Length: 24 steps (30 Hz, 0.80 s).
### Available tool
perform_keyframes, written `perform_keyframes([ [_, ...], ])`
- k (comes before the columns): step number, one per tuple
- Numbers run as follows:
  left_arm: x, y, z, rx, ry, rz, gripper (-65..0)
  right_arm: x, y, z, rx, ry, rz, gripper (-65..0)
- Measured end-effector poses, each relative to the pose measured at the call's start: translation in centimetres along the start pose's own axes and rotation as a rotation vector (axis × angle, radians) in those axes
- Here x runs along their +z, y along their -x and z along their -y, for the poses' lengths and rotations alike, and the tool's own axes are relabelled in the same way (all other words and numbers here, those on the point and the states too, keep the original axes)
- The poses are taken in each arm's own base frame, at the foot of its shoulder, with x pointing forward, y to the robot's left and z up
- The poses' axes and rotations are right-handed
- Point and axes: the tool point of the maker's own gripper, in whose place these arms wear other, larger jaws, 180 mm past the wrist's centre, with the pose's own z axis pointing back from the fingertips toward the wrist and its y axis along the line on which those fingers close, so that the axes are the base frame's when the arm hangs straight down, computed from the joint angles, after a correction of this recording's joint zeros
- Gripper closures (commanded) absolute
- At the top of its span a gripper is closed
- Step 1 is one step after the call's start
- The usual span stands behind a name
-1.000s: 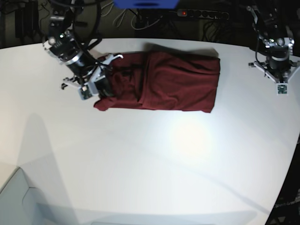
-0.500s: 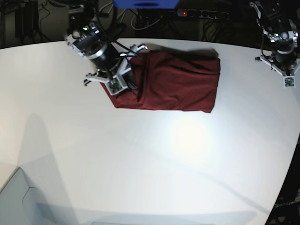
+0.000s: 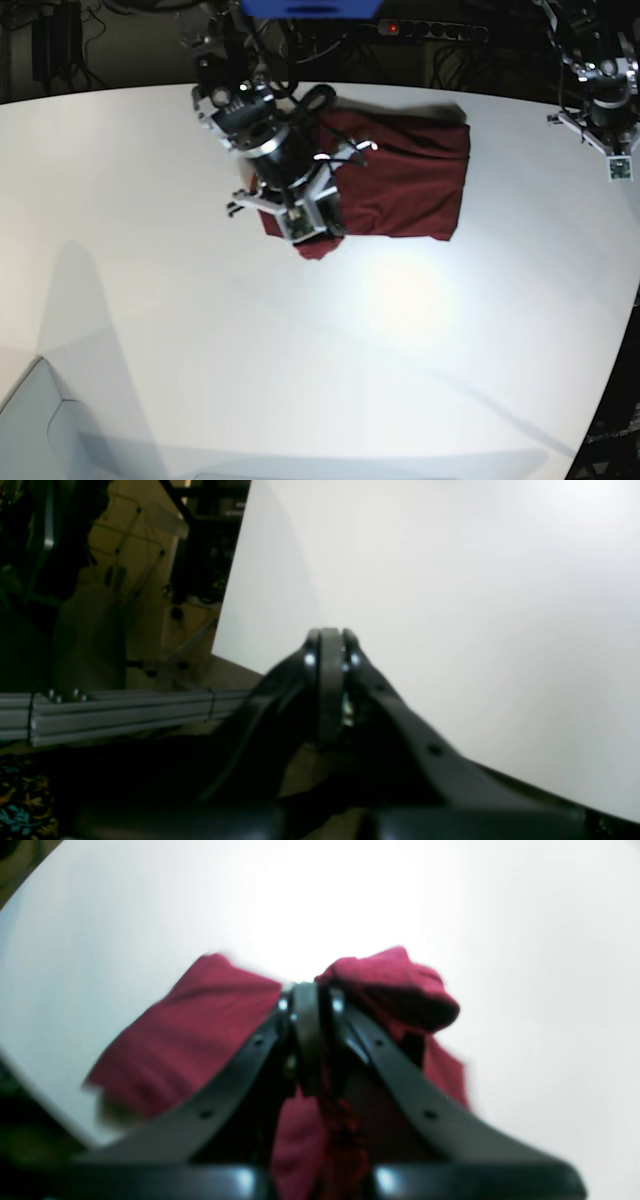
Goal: Layout the t-shirt on the table in an organized manner, then fold the t-shirt properly
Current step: 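Grasp the red strip end with the right gripper and lift it, then fold the strip end with the right gripper toward the left gripper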
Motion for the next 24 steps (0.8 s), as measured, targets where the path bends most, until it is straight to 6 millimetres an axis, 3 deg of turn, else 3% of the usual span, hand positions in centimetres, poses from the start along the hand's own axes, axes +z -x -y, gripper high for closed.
perform_keyframes([
  [3, 0.0, -0.1, 0.0, 0.001, 0.001, 0.003, 0.0, -1.0, 1.0, -1.8, 0.017, -0.050, -0.033, 0.0],
  [7, -0.1, 0.0, 1.1, 0.042, 0.011, -0.008, 0.0, -1.8, 1.2, -2.3, 0.032, -0.071, -0.044, 0.0],
  [11, 0.2, -1.6, 6.2, 0.053, 0.129, 0.024, 0.0, -2.4, -0.1, -2.6, 0.021, -0.074, -0.015, 0.0],
  [15, 0.5, -2.8, 9.5, 0.015, 0.213, 0.055, 0.0, -2.8, -1.6, -3.3, 0.042, -0.091, 0.020, 0.0],
  [21, 0.0, -0.2, 15.5, -0.032, 0.362, -0.022, 0.0, -2.6, -2.3, -5.8, 0.060, -0.155, 0.039, 0.0],
  [24, -0.4, -0.9, 17.4, -0.042, 0.404, -0.014, 0.0, -2.5, -2.4, -7.0, 0.074, -0.184, 0.044, 0.0],
])
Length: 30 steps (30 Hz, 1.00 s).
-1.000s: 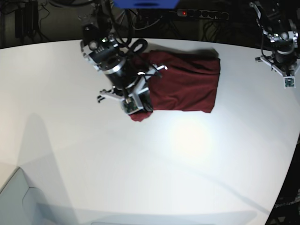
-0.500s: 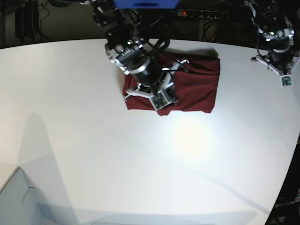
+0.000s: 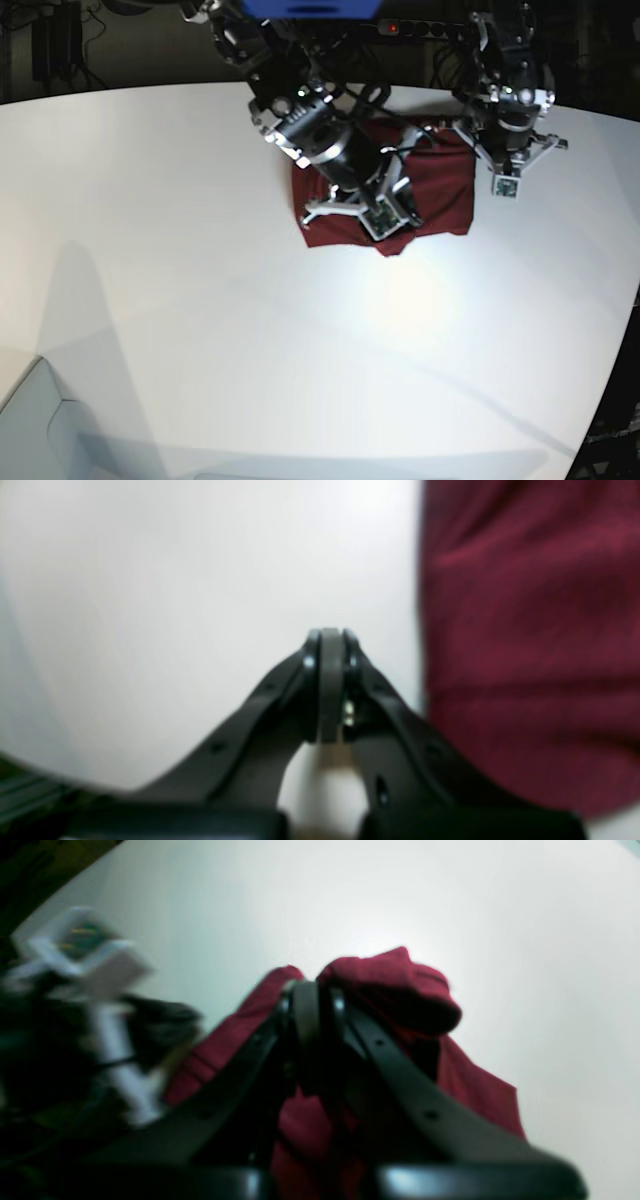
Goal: Layout the t-shirt on the table in an organized manner, then fold the t-shirt properly
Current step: 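Fold the strip end with the right gripper toward the left gripper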
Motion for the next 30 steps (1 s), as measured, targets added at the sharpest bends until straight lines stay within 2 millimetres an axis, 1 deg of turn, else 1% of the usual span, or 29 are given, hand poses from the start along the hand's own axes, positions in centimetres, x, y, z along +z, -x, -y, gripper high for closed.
perform_keyframes([
  [2, -0.2, -0.6, 1.3, -0.009, 0.033, 0.018, 0.0, 0.0, -0.2, -0.6, 0.000, -0.016, 0.004, 0.0],
  [4, -0.3, -0.3, 1.8, -0.018, 0.045, 0.010, 0.0, -0.1, -0.3, -0.8, 0.004, -0.020, 0.007, 0.0],
  [7, -0.4, -0.3, 2.0, -0.030, 0.048, 0.010, 0.0, -0.2, -0.5, -2.0, 0.014, -0.049, 0.011, 0.0],
  [10, -0.4, -0.3, 2.1, -0.026, 0.051, 0.013, 0.0, -0.4, -1.6, -4.0, 0.048, -0.104, 0.034, 0.0],
  [13, -0.4, -0.3, 2.1, -0.027, 0.051, 0.013, 0.0, -0.5, -2.5, -5.3, 0.048, -0.132, 0.057, 0.0],
  [15, -0.4, -0.3, 2.1, -0.027, 0.051, 0.013, 0.0, -0.5, -2.8, -5.8, 0.058, -0.147, 0.064, 0.0],
  [17, -0.4, -0.3, 2.1, -0.027, 0.050, 0.014, 0.0, -0.9, -3.1, -5.8, 0.074, -0.152, 0.070, 0.0],
  [21, -0.2, -0.3, 2.0, -0.028, 0.049, 0.010, 0.0, -1.8, -1.8, -5.3, 0.106, -0.151, 0.022, 0.0],
  [23, 0.0, -0.2, 1.9, -0.030, 0.044, 0.010, 0.0, -2.2, -1.8, -5.1, 0.114, -0.148, 0.024, 0.0],
  [30, 1.0, -1.6, 1.1, -0.032, 0.022, 0.054, 0.0, -3.2, -1.7, -4.6, 0.138, -0.145, 0.009, 0.0],
])
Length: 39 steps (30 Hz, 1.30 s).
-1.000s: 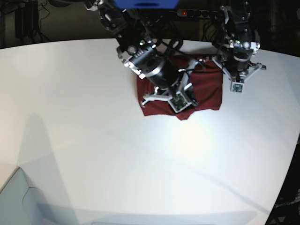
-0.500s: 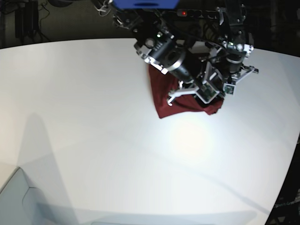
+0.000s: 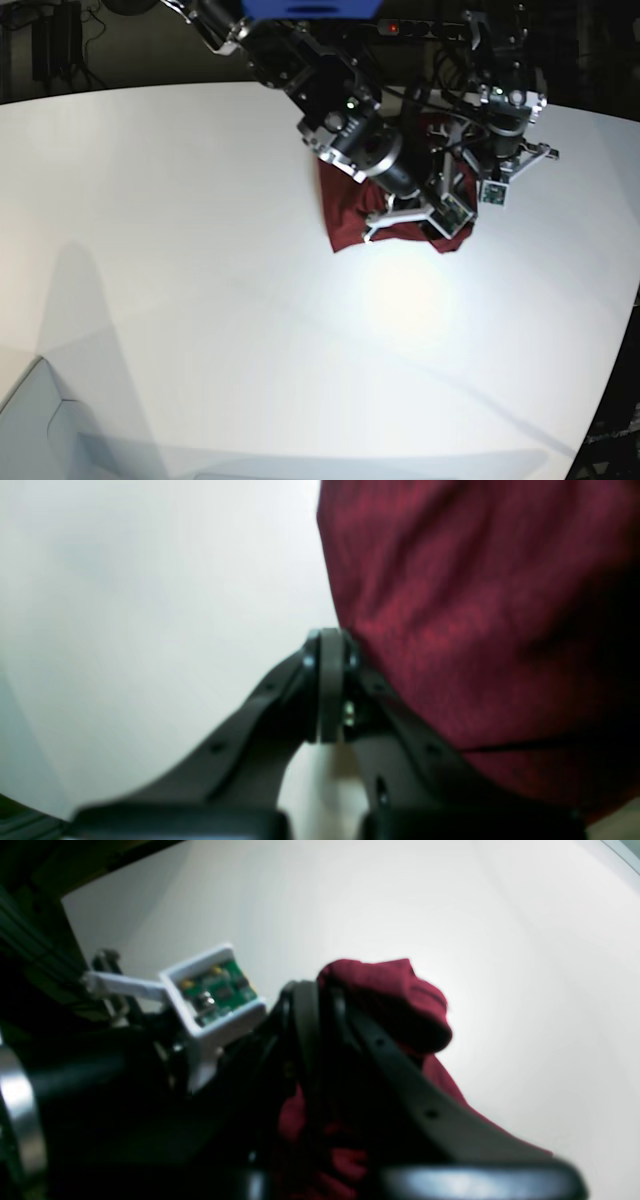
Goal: Layout the t-shirt on the table in an organized manner, then fold the t-shirt properly
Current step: 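Fold the strip end with the right gripper toward the left gripper, then press the folded bundle flat with the right gripper and release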
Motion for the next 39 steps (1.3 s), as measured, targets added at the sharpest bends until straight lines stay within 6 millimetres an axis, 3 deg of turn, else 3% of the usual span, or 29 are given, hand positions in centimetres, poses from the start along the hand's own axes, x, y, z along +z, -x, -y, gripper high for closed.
perform_keyframes([
  [9, 1.3, -1.1, -2.2, 0.021, -0.060, 0.043, 0.0, -0.2, -0.6, 0.5, 0.016, 0.005, 0.012, 0.0],
  [13, 2.3, -0.8, -5.1, 0.063, -0.143, 0.043, 0.0, -0.4, -0.4, 0.5, 0.020, 0.003, 0.004, 0.0],
  [17, 3.4, -0.3, -8.2, 0.092, -0.230, 0.036, 0.0, -0.8, 0.9, -1.0, 0.079, -0.089, -0.032, 0.0],
  [22, 4.3, 0.4, -10.4, 0.115, -0.287, 0.029, 0.0, -1.4, 1.6, -1.0, 0.099, -0.108, -0.054, 0.0],
  [37, 4.4, 0.6, -10.7, 0.117, -0.297, 0.024, 0.0, -2.8, 1.7, -0.5, 0.110, -0.121, 0.003, 0.0],
  [39, 4.4, 0.6, -10.8, 0.118, -0.297, 0.025, 0.0, -2.8, 1.8, -0.5, 0.109, -0.121, 0.000, -3.2],
])
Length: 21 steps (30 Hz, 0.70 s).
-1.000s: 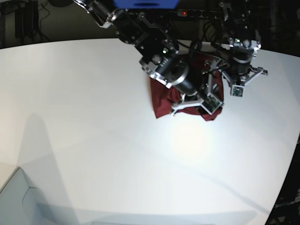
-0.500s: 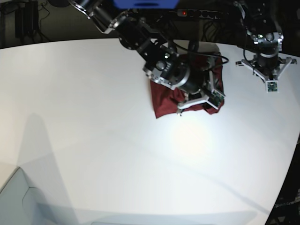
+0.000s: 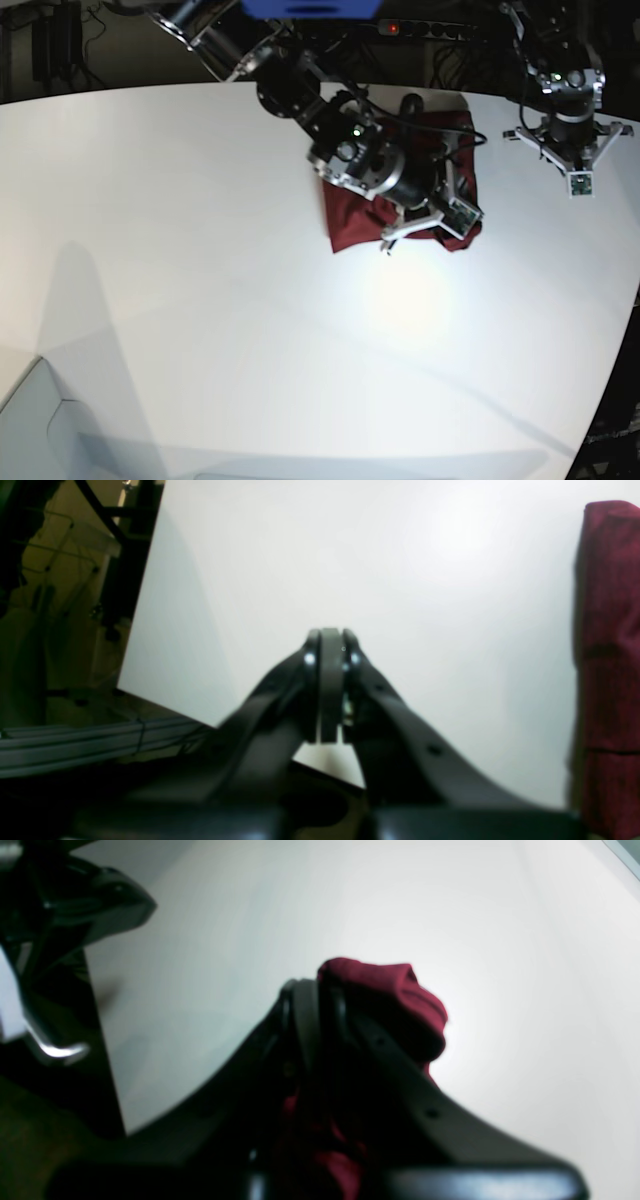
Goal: Layout the t-shirt on the table in an organized manner, then fold the t-shirt properly
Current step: 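Press the folded bundle flat with the right gripper and release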
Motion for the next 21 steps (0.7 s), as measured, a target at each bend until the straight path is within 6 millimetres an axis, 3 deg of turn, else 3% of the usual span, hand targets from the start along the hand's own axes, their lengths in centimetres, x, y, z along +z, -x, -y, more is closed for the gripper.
perform_keyframes([
  [4, 0.0, 0.0, 0.0, 0.000, 0.001, -0.001, 0.0, 0.0, 0.0, -0.3, 0.001, -0.006, 0.001, -16.2],
  [7, -0.1, 0.1, 0.2, -0.001, 0.005, -0.004, 0.0, 0.1, -0.5, -0.3, 0.001, -0.005, 0.027, -22.3],
  [11, -0.1, 0.2, 0.3, -0.001, 0.007, -0.005, 0.0, 1.0, -3.7, -1.0, -0.045, -0.021, 0.166, -25.2],
  [14, -0.1, 0.2, 0.1, 0.001, 0.004, -0.006, 0.0, 1.7, -4.4, 0.2, -0.073, 0.017, 0.192, -25.2],
  [16, -0.1, 0.2, -0.1, -0.004, 0.001, -0.006, 0.0, 2.3, -3.6, 1.3, -0.112, 0.057, 0.190, -25.2],
  [21, -0.2, 0.0, -0.4, -0.016, -0.004, -0.002, 0.0, 3.5, 0.8, 3.2, -0.231, 0.143, 0.108, -26.3],
])
